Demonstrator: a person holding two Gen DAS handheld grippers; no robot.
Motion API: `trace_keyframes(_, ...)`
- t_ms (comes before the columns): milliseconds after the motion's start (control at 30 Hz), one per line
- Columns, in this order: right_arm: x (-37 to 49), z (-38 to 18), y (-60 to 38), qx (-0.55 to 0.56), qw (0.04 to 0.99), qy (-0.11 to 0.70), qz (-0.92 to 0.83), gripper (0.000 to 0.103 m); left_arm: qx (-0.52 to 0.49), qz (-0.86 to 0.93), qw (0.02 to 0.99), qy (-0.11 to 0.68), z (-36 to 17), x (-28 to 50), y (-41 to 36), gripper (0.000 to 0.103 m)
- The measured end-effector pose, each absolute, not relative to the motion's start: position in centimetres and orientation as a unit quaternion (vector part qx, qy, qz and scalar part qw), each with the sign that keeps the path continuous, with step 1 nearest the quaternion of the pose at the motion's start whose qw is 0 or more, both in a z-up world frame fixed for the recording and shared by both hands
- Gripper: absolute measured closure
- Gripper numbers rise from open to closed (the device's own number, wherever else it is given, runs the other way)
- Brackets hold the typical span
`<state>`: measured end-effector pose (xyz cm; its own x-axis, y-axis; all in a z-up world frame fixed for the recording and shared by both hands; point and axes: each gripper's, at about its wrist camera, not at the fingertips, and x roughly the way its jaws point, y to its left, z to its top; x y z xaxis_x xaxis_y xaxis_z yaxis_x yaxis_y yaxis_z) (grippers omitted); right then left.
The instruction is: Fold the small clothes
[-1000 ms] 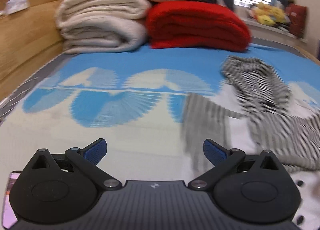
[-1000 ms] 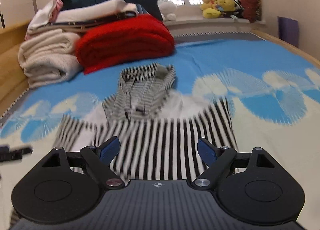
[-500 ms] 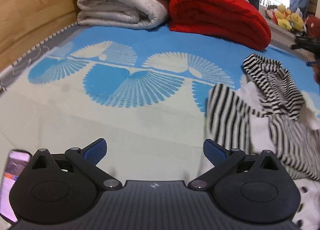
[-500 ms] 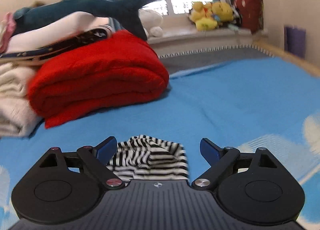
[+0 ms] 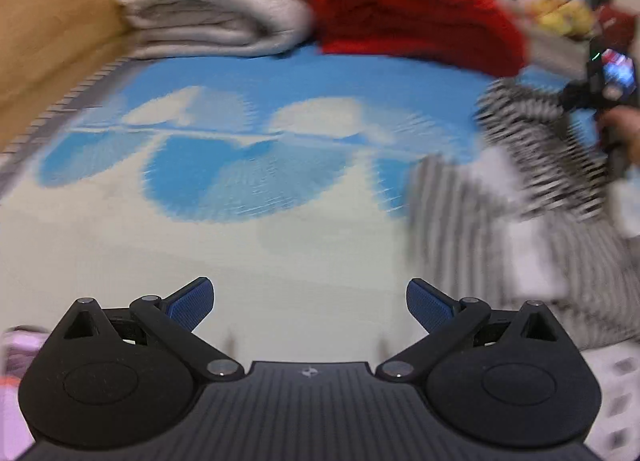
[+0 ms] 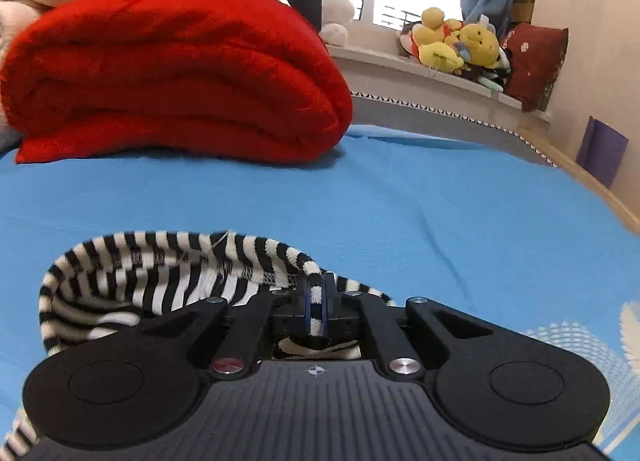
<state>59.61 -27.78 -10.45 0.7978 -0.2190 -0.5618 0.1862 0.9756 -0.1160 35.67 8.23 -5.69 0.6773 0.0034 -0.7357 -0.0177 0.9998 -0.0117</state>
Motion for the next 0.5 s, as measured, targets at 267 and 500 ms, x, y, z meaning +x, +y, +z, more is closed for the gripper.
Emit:
trace_keyframes(267,51.1,-5.2,-28.9,-0.087,0.963,0.256,0.016,0.099,0.030,-0.160,0.943,0.290,-3.3,52.3,-6.2,0.000)
trace_keyframes(500,49.1,-4.0,-29.9,-0.114,0.962,0.235,0.075,0.099,0.176,-0.137,0.935,0.277,-7.6,64.0,-17.2,0.002)
